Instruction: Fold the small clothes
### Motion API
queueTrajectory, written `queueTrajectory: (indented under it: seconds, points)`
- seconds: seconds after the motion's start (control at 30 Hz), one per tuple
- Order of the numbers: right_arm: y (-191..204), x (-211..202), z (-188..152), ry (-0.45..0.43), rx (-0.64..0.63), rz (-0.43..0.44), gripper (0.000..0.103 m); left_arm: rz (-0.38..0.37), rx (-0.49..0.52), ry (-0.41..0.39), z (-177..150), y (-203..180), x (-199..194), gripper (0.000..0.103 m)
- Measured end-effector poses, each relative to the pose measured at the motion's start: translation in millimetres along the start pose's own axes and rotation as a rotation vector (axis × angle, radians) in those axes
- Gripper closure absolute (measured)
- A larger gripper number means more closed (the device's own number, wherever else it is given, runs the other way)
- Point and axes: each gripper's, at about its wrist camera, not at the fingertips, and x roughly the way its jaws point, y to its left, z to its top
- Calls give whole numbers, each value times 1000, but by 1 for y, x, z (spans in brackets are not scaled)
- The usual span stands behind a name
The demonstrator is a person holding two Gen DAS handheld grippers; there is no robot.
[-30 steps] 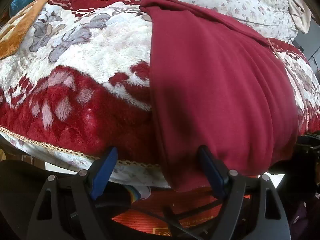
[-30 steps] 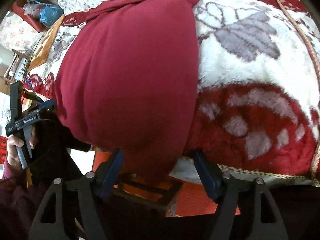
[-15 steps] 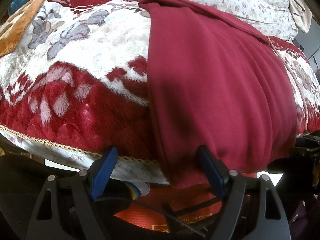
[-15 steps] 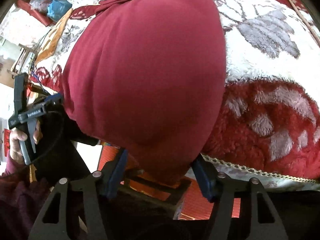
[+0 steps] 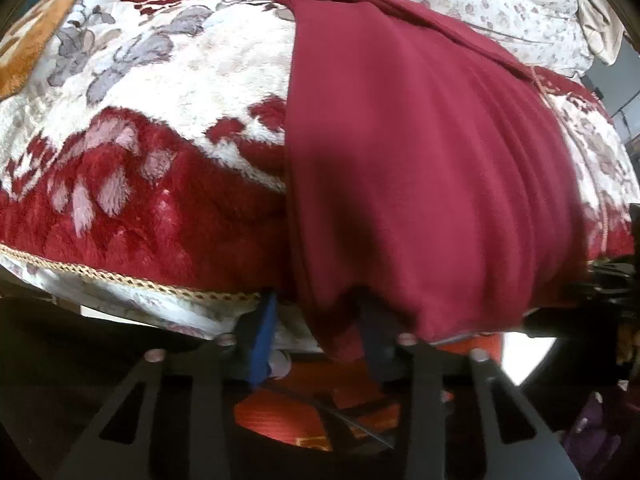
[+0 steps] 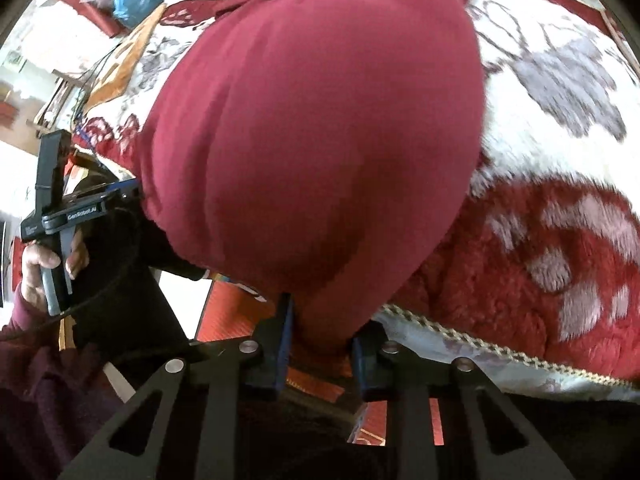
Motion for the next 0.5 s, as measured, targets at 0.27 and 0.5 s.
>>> queueTrajectory:
  seconds: [0.27, 0.5]
  points:
    - [-1, 8, 2, 0, 25, 16, 76, 24, 45, 5, 0, -11, 7, 62]
    - [4, -26, 6, -76, 2, 112, 88, -175, -17, -28, 11, 5, -30, 97]
